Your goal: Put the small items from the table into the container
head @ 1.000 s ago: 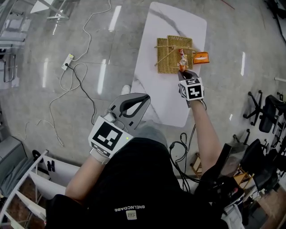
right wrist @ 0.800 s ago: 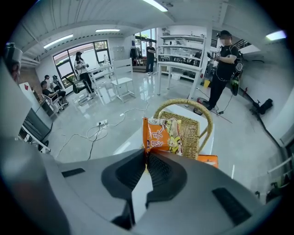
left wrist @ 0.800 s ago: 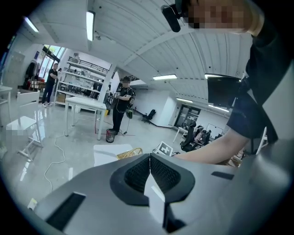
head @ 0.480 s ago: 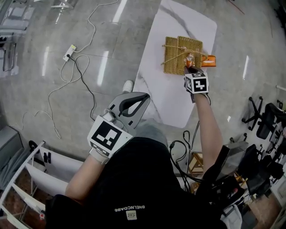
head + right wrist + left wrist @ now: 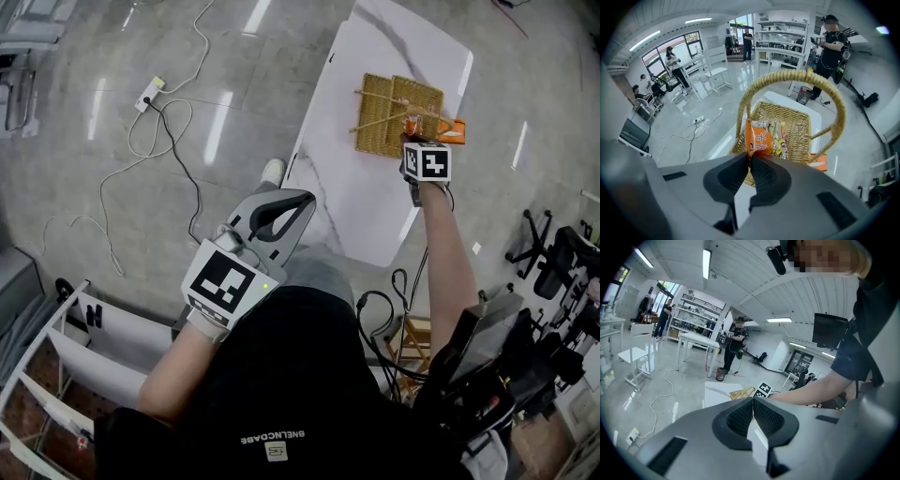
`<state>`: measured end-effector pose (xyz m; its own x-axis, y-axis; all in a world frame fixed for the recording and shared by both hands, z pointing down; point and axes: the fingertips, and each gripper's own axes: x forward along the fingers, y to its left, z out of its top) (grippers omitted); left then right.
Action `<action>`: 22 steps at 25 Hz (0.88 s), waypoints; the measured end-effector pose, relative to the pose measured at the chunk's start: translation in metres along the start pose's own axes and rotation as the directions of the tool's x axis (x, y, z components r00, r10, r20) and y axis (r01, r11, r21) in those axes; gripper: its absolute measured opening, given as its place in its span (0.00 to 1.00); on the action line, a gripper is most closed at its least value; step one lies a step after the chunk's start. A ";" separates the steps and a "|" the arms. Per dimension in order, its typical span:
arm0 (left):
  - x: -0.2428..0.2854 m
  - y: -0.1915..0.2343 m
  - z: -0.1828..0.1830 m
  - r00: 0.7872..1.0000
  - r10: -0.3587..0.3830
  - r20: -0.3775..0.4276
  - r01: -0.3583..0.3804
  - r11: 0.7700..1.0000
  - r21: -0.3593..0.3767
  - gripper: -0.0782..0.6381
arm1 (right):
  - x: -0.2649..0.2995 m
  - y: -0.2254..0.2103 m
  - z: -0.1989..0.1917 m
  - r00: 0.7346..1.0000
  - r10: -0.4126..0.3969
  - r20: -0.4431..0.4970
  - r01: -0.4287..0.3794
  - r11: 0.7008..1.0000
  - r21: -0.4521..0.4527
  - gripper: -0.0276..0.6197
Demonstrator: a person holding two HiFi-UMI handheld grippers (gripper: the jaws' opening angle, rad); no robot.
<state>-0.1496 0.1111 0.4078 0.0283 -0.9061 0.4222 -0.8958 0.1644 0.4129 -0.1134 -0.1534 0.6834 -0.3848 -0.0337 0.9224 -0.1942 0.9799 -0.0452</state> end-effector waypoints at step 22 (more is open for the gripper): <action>-0.011 0.026 -0.010 1.000 0.024 0.002 -0.024 0.999 -0.045 0.12 | 0.022 0.001 0.007 0.999 0.036 -0.010 -0.035 0.994 0.108 0.15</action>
<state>-0.1690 0.1296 0.4218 0.0058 -0.9027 0.4303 -0.8756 0.2033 0.4382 -0.1282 -0.1544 0.7015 -0.3824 0.0035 0.9240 -0.2767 0.9537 -0.1181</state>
